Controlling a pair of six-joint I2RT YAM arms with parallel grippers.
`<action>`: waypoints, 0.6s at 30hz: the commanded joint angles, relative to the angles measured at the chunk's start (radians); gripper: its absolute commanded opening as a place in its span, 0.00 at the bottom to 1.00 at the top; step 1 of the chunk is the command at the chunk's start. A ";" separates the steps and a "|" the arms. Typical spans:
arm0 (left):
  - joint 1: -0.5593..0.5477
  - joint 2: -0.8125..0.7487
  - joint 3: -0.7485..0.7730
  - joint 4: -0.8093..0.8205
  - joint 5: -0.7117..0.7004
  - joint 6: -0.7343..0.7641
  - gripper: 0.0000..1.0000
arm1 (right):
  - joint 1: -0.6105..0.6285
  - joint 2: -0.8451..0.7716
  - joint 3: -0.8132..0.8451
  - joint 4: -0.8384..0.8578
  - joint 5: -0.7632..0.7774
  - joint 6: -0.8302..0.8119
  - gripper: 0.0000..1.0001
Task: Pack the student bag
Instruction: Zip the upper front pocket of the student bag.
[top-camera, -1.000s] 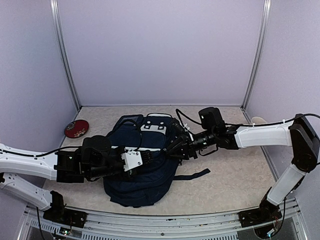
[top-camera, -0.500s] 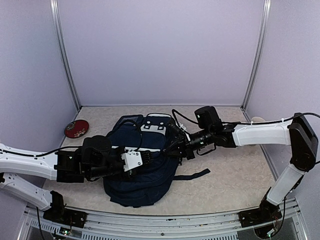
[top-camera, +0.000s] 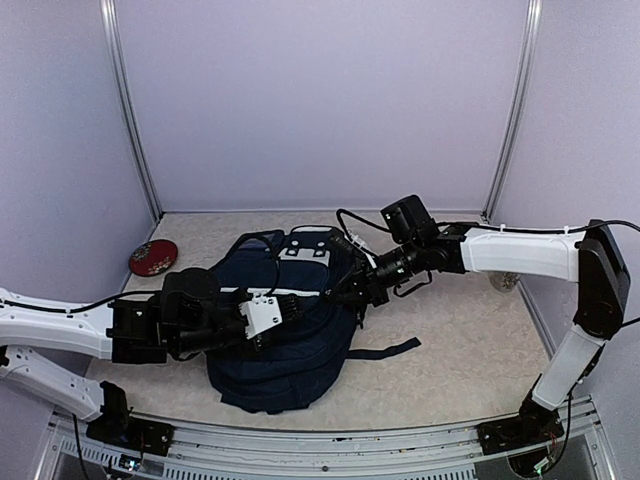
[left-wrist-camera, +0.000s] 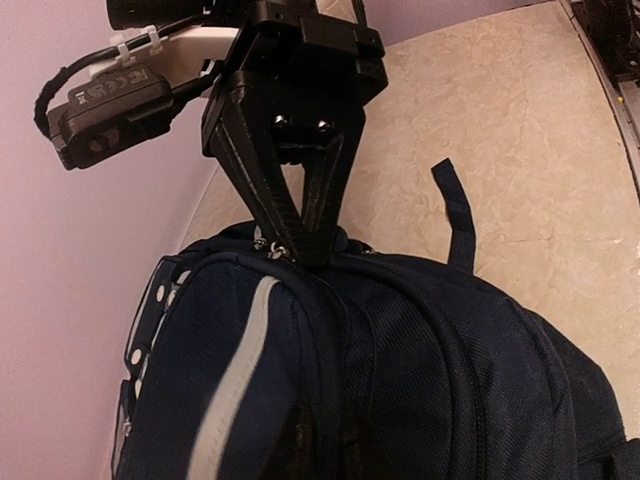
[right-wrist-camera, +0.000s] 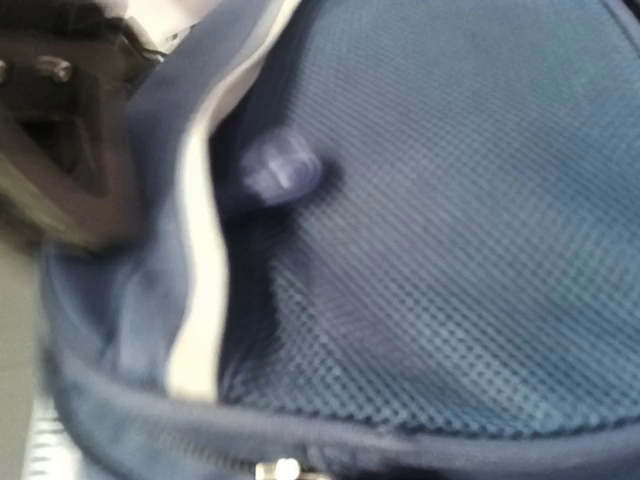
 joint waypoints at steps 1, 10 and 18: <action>-0.048 -0.006 0.013 0.018 0.083 -0.066 0.40 | -0.124 0.031 0.018 -0.007 0.325 0.021 0.00; 0.002 -0.094 0.069 0.059 0.046 -0.236 0.91 | -0.124 -0.056 -0.010 -0.037 0.286 0.007 0.62; 0.424 -0.160 0.141 -0.078 -0.145 -0.675 0.99 | -0.276 -0.296 -0.166 0.118 0.407 0.225 0.89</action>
